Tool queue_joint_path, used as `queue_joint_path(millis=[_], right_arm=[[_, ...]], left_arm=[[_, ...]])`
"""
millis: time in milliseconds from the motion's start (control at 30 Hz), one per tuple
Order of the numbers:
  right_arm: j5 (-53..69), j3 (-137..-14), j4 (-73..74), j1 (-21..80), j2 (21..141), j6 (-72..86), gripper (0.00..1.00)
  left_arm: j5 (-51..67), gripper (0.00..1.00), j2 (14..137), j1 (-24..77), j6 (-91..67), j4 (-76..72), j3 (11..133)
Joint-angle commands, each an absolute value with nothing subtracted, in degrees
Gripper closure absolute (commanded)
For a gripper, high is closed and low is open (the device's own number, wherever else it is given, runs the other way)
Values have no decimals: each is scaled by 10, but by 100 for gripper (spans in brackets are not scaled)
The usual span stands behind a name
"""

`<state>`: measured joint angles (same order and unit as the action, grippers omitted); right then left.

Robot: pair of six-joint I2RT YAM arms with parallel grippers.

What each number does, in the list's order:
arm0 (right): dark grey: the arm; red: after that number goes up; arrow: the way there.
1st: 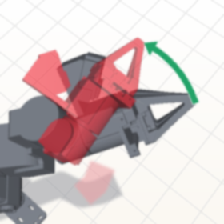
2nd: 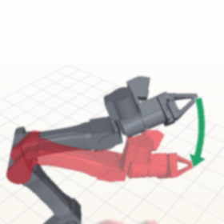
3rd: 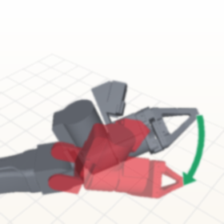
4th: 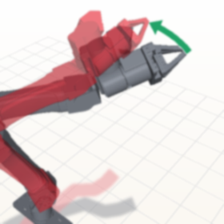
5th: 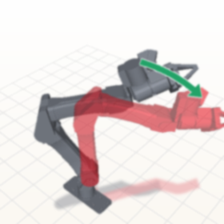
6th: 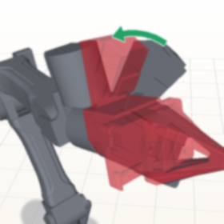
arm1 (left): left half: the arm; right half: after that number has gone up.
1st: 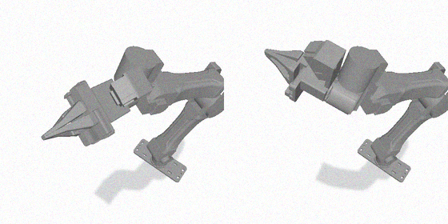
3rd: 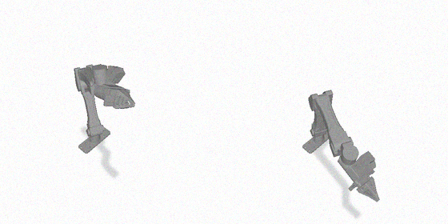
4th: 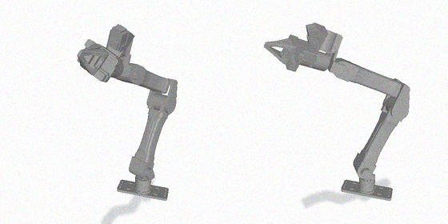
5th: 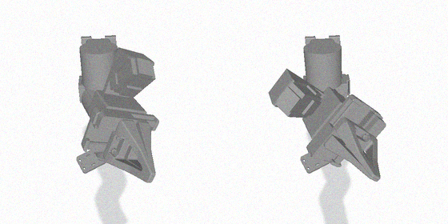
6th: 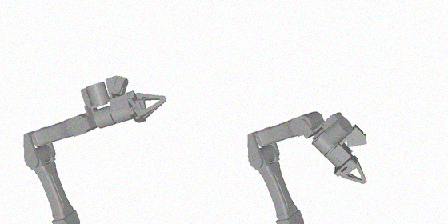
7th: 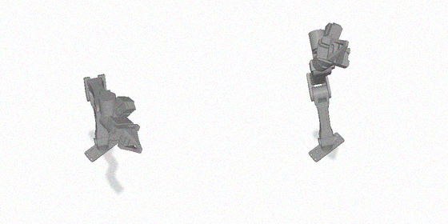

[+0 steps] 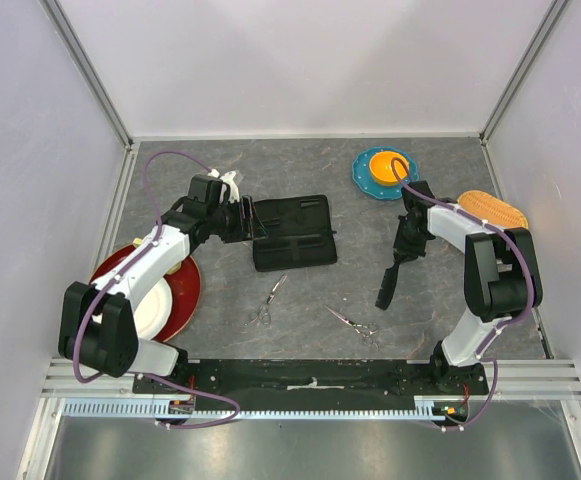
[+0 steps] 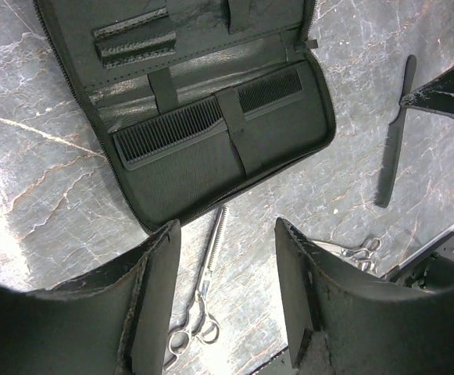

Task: Sort the hair-cutting tools

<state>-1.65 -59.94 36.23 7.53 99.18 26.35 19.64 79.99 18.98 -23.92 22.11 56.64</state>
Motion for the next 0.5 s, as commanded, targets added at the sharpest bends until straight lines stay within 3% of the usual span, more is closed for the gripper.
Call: queue_joint_path(millis=[0, 467], right_arm=[[4, -606, 339, 85, 980, 288, 90], [4, -637, 367, 91, 964, 284, 87]], left_arm=[[212, 42, 804, 187, -215, 199, 571], [225, 42, 811, 187, -221, 195, 570]])
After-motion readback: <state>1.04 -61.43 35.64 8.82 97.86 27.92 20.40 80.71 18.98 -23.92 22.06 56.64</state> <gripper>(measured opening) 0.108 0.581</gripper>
